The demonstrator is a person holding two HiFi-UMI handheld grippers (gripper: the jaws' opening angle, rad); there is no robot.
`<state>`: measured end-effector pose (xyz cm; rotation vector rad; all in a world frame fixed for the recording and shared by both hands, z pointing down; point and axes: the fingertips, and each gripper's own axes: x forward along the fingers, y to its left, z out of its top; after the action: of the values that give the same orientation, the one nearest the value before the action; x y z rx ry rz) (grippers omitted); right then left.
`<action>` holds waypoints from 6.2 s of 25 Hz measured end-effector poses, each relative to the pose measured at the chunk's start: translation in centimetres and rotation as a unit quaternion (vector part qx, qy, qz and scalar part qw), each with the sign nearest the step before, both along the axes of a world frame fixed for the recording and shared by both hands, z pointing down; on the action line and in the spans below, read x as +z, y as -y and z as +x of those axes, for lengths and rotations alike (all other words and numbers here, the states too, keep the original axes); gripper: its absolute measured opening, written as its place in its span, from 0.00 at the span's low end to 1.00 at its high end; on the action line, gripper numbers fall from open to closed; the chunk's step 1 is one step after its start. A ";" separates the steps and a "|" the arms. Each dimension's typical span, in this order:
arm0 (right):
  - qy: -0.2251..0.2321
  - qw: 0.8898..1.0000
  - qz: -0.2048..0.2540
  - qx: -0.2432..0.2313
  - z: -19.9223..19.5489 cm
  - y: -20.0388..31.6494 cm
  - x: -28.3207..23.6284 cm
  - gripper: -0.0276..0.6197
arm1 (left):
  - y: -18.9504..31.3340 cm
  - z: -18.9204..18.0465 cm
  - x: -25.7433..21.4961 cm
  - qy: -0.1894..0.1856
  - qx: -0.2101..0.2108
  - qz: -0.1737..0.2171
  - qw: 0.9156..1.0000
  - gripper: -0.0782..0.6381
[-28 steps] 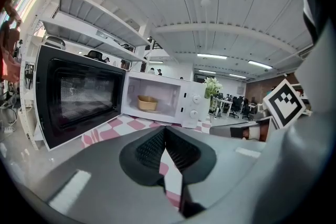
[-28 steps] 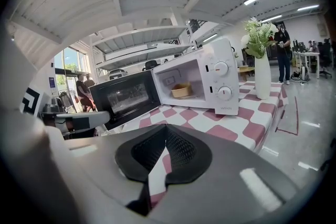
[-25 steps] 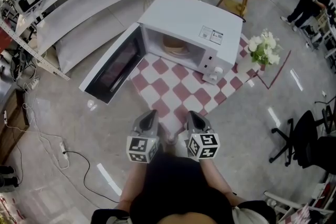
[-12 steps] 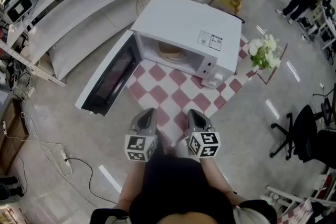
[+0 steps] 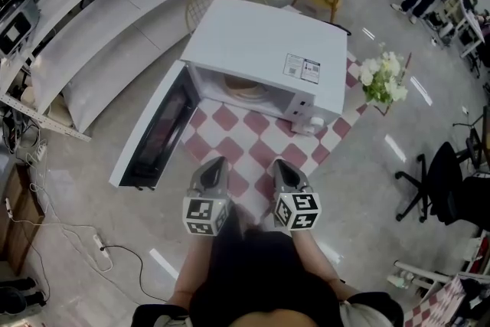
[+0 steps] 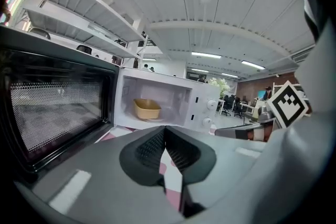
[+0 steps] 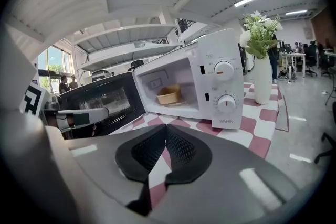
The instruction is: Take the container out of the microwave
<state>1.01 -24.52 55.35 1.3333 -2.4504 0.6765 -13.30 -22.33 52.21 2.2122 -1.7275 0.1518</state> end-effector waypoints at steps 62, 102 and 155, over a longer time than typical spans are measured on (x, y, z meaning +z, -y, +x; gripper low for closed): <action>-0.041 0.997 -0.002 0.065 -5.1 9.2 0.0 0.04 | 22.5 -5.2 2.0 -0.055 -0.010 -0.016 0.998 0.20; -0.052 0.995 -0.020 0.084 -4.0 10.0 1.1 0.04 | 26.1 -5.4 5.1 -0.088 -0.038 -0.064 0.993 0.24; -0.053 0.996 -0.006 0.074 -2.4 7.0 0.8 0.04 | 22.4 -4.8 4.3 -0.080 -0.039 -0.065 0.994 0.15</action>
<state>-1.41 -31.54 56.10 1.5163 -2.2789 0.6339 -18.12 -44.72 56.49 2.0032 -1.6642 0.0649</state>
